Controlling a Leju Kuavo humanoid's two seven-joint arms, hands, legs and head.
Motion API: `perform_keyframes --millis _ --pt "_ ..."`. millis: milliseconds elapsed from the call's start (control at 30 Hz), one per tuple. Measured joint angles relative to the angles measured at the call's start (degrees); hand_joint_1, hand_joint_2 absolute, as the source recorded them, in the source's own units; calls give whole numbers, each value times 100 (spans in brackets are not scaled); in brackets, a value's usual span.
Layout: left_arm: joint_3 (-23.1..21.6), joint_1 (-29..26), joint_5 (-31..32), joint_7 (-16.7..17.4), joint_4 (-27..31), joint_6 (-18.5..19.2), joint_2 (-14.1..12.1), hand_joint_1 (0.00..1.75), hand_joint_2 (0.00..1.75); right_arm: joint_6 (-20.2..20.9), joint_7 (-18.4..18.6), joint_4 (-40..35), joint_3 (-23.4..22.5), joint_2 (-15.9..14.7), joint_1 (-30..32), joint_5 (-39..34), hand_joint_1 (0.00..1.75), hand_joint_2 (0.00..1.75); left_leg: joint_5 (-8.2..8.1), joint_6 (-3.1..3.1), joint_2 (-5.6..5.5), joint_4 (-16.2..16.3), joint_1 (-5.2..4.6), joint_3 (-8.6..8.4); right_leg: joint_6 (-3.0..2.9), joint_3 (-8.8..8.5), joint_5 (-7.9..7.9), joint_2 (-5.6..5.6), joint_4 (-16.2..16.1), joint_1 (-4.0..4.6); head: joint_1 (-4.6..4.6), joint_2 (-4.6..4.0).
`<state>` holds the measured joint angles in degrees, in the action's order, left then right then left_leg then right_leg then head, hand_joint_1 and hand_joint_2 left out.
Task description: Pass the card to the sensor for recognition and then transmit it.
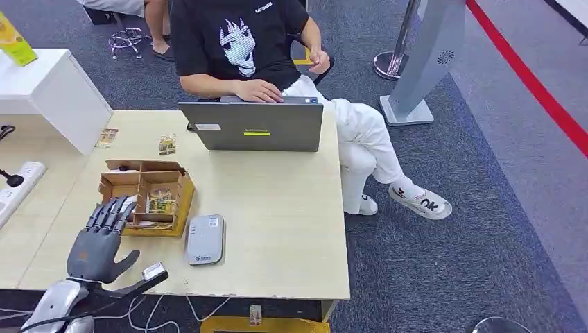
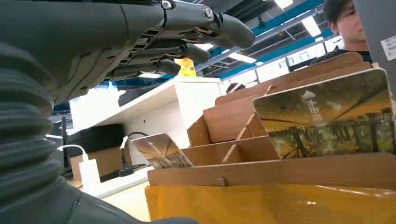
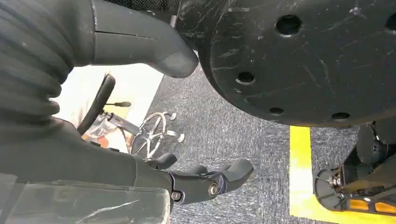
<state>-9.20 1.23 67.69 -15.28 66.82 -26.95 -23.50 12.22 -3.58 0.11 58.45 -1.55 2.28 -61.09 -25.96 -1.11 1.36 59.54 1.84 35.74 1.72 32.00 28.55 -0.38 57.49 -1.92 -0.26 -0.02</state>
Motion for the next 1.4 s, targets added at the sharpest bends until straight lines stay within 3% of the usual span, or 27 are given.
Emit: perform_keyframes --millis 367,533,900,1400 --pt "0 160 216 81 -138 -158 -7 0 175 4 0 2 0 -4 -4 48 0 175 0 0 0 1 0 0 0 4 0 -1 0 -1 0 0" --pt "-53 522 462 98 -378 -433 87 0 175 13 0 2 2 -15 -18 83 0 175 1 0 -1 1 0 -1 1 7 -2 -2 0 -1 -2 0" --pt "-448 1649 654 210 -1395 -571 431 0 175 63 37 2 13 -74 -59 173 0 175 5 6 -3 5 -1 -2 5 -3 -8 -2 0 -2 0 0" --pt "-479 1922 531 181 -1864 -638 592 0 175 81 39 2 20 -94 -62 179 0 175 5 6 -3 4 -1 -2 4 -3 -6 -1 0 -2 -2 0"
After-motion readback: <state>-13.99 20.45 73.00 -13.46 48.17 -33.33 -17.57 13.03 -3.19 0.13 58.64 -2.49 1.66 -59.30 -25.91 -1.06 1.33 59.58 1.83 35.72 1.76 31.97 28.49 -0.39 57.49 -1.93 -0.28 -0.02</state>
